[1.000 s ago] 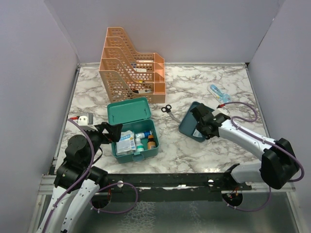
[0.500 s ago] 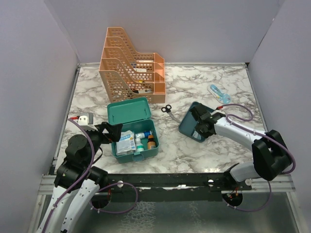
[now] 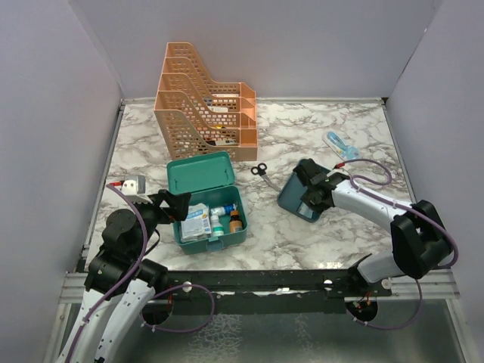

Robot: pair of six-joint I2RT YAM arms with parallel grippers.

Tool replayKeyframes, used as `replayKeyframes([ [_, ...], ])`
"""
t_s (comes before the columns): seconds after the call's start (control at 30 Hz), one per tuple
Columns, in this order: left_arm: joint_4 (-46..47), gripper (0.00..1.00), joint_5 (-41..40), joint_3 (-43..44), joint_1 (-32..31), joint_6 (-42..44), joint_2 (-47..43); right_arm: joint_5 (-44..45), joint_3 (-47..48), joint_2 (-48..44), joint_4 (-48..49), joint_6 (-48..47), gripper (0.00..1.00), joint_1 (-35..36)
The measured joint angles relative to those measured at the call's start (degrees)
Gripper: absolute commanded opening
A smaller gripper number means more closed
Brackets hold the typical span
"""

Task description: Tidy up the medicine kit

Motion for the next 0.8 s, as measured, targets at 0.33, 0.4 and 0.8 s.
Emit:
replayKeyframes([
  [0.33, 0.0, 0.9, 0.0, 0.0, 0.0, 0.0, 0.0, 2.6, 1.3, -1.5, -2.7, -2.5, 0.37, 0.0],
  [0.4, 0.0, 0.9, 0.0, 0.0, 0.0, 0.0, 0.0, 3.3, 1.6, -1.6, -3.1, -3.2, 0.36, 0.0],
  [0.8, 0.0, 0.9, 0.0, 0.0, 0.0, -0.2, 1.2, 4.3, 2.0, 1.8, 4.6, -17.0, 0.28, -0.3],
])
